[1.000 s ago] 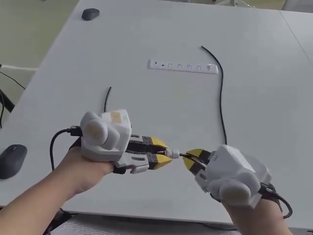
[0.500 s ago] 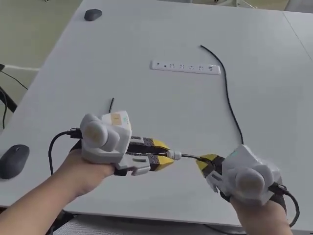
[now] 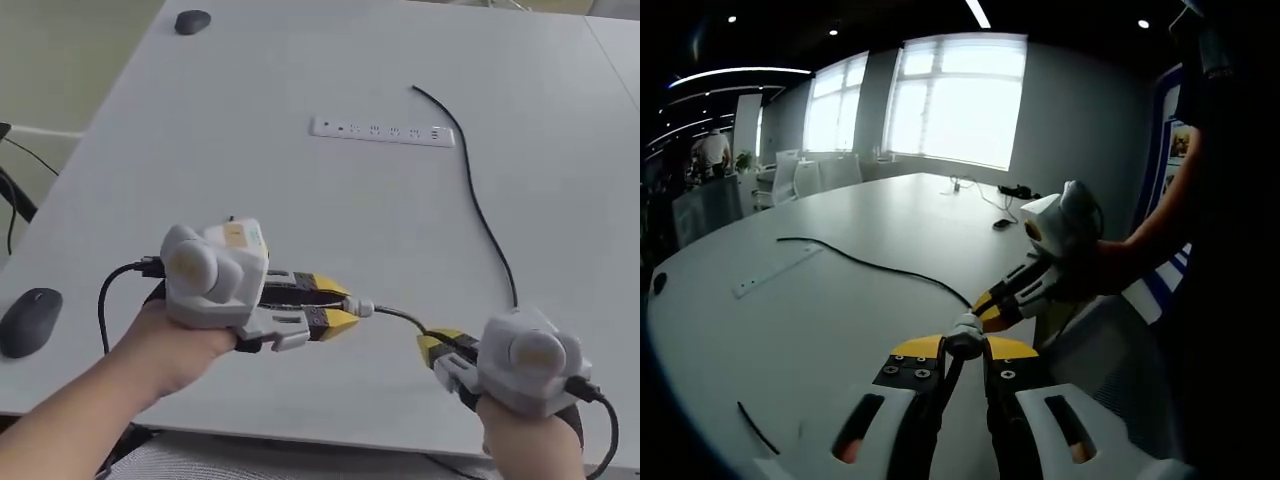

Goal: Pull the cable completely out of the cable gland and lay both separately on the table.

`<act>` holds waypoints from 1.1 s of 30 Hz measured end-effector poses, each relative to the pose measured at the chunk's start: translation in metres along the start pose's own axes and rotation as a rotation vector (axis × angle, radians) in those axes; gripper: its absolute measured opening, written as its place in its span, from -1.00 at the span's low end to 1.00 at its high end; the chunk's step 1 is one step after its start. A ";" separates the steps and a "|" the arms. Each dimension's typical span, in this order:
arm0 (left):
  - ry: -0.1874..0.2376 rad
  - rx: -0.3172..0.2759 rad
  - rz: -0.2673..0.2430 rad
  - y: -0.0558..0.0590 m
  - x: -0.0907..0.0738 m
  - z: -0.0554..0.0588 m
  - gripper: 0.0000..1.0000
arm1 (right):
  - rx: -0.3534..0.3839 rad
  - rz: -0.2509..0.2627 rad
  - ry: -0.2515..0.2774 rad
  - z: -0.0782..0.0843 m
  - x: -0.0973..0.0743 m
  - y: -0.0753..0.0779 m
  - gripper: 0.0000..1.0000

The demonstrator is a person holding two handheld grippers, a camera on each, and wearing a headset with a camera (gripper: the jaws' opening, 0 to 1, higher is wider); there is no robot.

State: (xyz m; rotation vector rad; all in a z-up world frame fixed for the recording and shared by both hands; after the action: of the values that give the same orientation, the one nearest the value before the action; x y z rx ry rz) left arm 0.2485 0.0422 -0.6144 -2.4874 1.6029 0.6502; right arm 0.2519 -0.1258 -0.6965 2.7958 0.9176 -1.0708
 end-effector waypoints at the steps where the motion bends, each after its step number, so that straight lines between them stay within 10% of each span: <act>1: -0.002 0.003 0.000 0.000 0.000 0.000 -0.70 | 0.012 0.001 -0.001 0.001 0.000 -0.001 -0.98; 14: -0.009 0.009 -0.011 0.001 -0.001 0.003 -0.70 | 0.037 -0.002 0.010 0.005 -0.005 -0.003 -0.96; 33: -0.016 -0.016 -0.032 -0.001 -0.008 0.007 -0.70 | -0.326 0.015 -0.009 -0.010 -0.022 -0.014 -0.86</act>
State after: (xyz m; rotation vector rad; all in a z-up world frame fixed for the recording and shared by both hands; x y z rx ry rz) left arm 0.2438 0.0519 -0.6176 -2.5070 1.5556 0.6793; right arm 0.2377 -0.1231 -0.6727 2.5248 0.9682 -0.8419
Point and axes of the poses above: the centre of the closed fingertips' face, and the gripper's own axes: x roughly forward along the fingers, y roughly to its right, z roughly out of its underside, the point moved 6 cm from there along -x, roughly backward along the fingers, and after that the axes turned 3 degrees about -z, right-handed, at the moved point
